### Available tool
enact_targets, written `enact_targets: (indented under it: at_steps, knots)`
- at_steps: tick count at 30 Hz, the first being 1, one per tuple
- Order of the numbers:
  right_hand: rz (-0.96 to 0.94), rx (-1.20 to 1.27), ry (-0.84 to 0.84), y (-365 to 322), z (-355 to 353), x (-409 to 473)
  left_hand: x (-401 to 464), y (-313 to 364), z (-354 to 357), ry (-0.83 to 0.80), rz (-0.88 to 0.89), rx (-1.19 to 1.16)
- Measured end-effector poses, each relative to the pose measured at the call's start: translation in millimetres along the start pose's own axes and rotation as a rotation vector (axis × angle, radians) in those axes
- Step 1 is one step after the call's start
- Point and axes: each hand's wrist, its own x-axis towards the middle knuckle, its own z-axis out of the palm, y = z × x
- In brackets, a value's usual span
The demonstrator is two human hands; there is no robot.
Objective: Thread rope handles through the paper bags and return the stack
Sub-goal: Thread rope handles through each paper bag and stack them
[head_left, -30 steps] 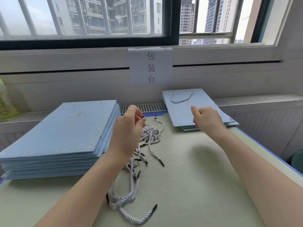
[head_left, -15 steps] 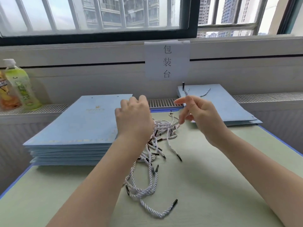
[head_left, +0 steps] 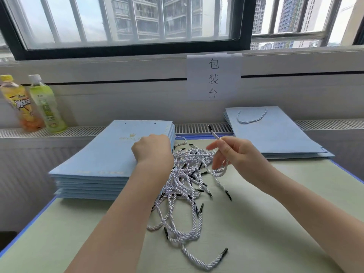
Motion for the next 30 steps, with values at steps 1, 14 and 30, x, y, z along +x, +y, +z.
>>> enact_targets:
  at_steps: [1,14,30]
  knots:
    - [0.005,-0.001,-0.01,0,1,0,1,-1,0,0.008,0.006,0.007]
    - [0.009,-0.011,-0.046,1,4,-1,9,-6,0,0.097,0.043,-0.031]
    - [0.02,-0.056,-0.07,5,6,-2,18,-21,8,0.034,0.045,-0.045]
